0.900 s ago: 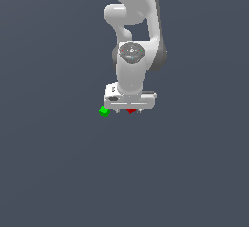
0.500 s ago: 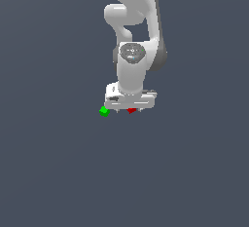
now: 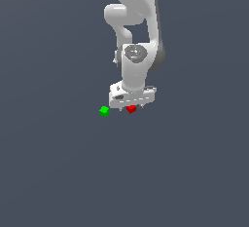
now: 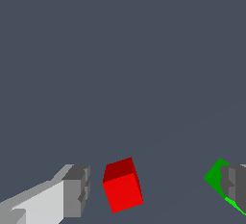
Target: Stack the red cube on top of the green cube.
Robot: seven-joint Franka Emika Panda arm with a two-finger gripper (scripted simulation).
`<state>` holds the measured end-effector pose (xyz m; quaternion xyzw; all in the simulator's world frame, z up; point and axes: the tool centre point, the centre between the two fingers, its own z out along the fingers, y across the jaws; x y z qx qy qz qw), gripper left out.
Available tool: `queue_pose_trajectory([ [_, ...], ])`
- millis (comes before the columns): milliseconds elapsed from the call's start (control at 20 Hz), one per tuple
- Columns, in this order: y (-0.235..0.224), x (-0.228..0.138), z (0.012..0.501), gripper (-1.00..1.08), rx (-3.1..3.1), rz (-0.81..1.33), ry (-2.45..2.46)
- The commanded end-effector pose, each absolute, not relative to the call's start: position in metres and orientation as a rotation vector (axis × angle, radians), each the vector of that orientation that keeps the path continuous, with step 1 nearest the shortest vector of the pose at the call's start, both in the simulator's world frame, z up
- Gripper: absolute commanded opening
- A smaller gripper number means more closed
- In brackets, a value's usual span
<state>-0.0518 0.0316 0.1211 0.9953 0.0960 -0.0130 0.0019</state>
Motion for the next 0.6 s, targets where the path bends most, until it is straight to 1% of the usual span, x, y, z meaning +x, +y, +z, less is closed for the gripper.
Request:
queue_pose_trajectory([
  [0,0.035,-0.065,0.112,1.00,3.113,-0.034,0.395],
  [300,0.040,-0.097,0.090,1.00,3.080,-0.015,0.612],
  [550,0.040,-0.115,0.077,1.00,3.055,-0.005,0.735],
])
